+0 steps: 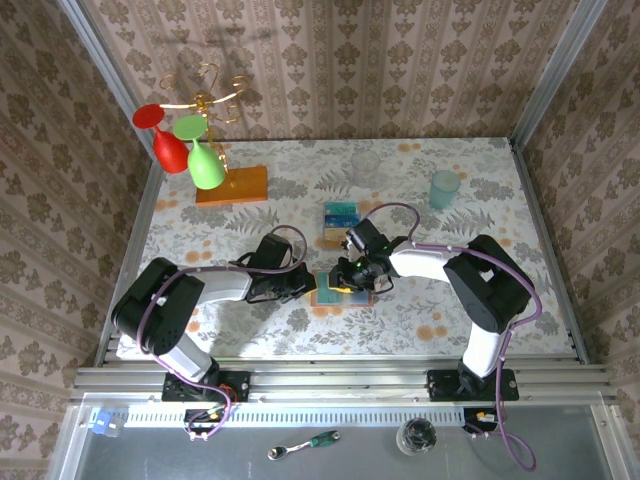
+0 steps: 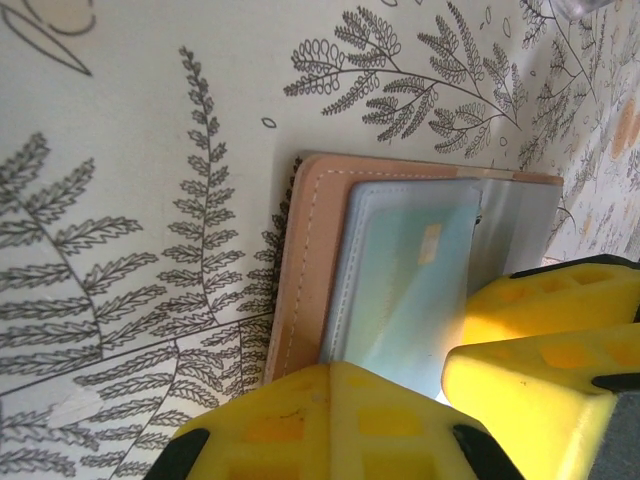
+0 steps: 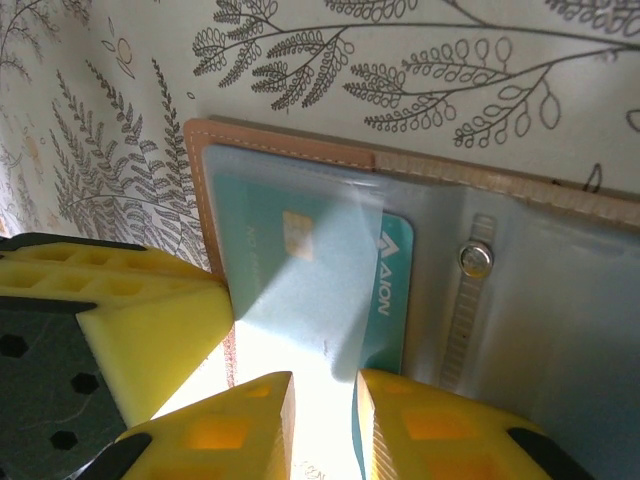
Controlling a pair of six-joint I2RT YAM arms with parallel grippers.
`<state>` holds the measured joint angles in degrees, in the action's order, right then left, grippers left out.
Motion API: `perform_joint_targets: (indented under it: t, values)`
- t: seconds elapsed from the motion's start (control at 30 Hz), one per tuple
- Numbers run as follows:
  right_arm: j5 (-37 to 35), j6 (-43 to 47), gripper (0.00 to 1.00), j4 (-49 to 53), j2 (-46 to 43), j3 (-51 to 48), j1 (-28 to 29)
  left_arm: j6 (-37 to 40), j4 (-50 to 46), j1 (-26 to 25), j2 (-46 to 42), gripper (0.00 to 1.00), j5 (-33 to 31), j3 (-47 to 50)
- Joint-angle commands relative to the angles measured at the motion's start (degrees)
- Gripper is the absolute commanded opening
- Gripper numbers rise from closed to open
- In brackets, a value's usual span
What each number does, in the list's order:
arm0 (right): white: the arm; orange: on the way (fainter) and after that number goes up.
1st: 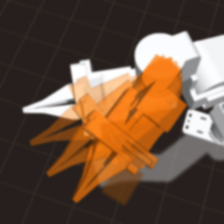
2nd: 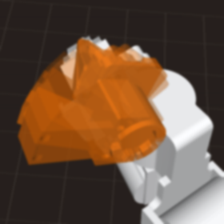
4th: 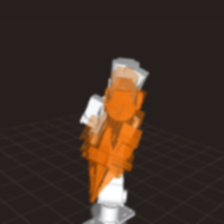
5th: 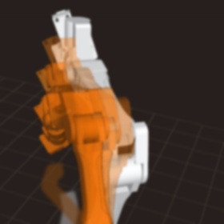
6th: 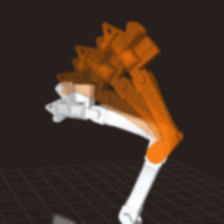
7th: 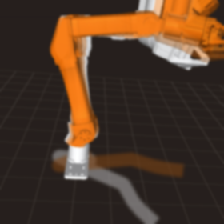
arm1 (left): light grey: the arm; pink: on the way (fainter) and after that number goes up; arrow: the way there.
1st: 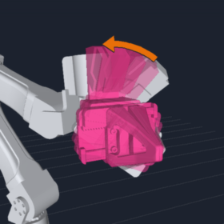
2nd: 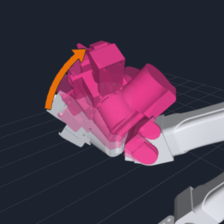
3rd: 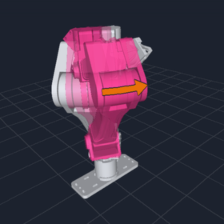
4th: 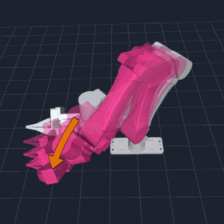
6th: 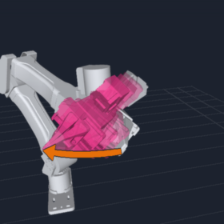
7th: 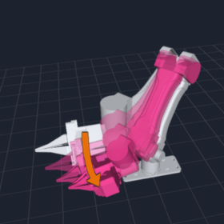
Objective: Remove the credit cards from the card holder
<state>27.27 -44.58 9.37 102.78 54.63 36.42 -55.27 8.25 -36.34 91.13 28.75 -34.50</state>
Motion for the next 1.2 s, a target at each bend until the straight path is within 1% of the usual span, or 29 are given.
perform_joint_targets:
  t: [0.0, 0.3, 0.57, 0.87, 1.17]
  values:
    - [-2.95, 1.59, 0.26, 4.47, -0.93, 1.31, 0.31, 0.51, -1.28, -0.22, 1.42, 0.02, -0.10, 1.01]
    - [-5.29, 3.62, 0.26, 8.16, -2.62, 3.03, 0.31, 0.44, -1.18, -0.20, 1.65, 0.02, -0.10, 0.66]
    - [-4.87, 3.10, 0.26, 6.83, -4.68, 2.01, 0.31, 0.51, -1.83, -0.22, 0.96, 0.02, 0.10, 0.10]
    - [-4.85, 2.75, 0.26, 6.65, -5.05, 1.58, -0.03, 1.82, -6.49, -0.45, -1.66, 0.02, -0.07, -4.16]
    - [-4.59, 2.39, 0.26, 6.10, -5.04, 0.82, -0.65, 1.83, -5.79, -1.10, 0.67, 0.01, 0.35, -5.13]
